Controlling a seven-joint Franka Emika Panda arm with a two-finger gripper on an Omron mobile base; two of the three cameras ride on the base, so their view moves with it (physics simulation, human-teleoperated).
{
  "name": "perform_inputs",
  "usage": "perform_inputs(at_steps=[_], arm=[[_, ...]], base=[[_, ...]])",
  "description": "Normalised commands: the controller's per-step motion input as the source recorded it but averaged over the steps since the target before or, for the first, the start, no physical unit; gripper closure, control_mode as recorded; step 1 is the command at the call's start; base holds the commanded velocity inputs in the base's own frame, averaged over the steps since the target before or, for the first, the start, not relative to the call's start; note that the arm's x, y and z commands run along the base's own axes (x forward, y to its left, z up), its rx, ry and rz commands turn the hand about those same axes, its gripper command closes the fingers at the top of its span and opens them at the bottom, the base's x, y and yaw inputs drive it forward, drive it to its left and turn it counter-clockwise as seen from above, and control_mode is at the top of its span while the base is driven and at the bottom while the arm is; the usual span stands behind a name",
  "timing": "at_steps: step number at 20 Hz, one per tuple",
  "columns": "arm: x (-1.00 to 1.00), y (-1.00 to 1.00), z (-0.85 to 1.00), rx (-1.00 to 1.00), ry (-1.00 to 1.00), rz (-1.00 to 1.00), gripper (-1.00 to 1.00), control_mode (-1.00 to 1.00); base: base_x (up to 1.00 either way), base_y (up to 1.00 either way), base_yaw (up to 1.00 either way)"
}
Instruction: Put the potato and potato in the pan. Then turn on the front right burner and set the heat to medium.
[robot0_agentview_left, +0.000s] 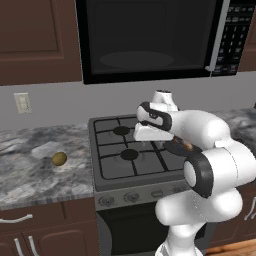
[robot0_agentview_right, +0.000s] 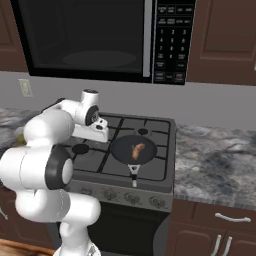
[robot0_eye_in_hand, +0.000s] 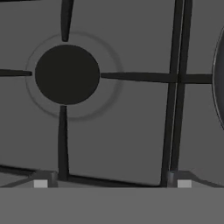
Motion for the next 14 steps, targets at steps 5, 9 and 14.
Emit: perform_inputs(at_steps=[5,9,14], arm=[[-0.16,0.88,0.29,0.00,0.00,0.04,-1.00,-1.00],[-0.20,0.90,0.05,0.00,0.00,0.03,-1.00,-1.00],[-0.17,0.94,0.00,0.00,0.00,0.02,-1.00,-1.00]], base=[[0.00,0.00,0.00],[0.00,0.00,0.00],[0.00,0.00,0.00]])
